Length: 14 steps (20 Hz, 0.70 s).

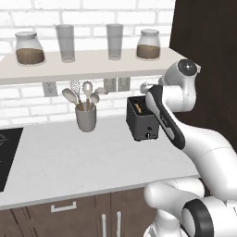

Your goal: Start the toaster. Once the lever pops up, take the bread to the plate on the dining counter.

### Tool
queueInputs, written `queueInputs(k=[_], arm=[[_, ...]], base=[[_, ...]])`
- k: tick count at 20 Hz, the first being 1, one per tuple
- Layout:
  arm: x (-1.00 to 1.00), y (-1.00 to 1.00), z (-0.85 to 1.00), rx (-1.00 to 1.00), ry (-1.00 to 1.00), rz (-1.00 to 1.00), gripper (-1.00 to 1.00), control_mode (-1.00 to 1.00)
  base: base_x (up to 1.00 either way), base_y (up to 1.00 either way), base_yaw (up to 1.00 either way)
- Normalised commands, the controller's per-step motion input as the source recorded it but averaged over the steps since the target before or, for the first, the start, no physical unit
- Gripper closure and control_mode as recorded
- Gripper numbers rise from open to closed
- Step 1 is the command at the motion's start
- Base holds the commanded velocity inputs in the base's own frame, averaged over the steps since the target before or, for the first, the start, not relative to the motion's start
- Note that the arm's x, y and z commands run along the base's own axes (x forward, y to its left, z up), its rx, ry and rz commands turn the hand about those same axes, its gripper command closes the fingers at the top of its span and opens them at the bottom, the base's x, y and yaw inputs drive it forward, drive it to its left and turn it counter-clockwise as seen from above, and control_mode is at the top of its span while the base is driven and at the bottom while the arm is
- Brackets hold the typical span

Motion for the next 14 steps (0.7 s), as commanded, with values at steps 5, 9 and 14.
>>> queueInputs(k=[5,9,14], arm=[[0.0,0.0,0.0,0.0,0.0,0.0,-1.0,-1.0],[0.0,0.0,0.0,0.0,0.0,0.0,-1.0,-1.0],[0.0,0.0,0.0,0.0,0.0,0.0,-1.0,-1.0]], base=[[0.0,0.0,0.0],[0.0,0.0,0.0],[0.0,0.0,0.0]])
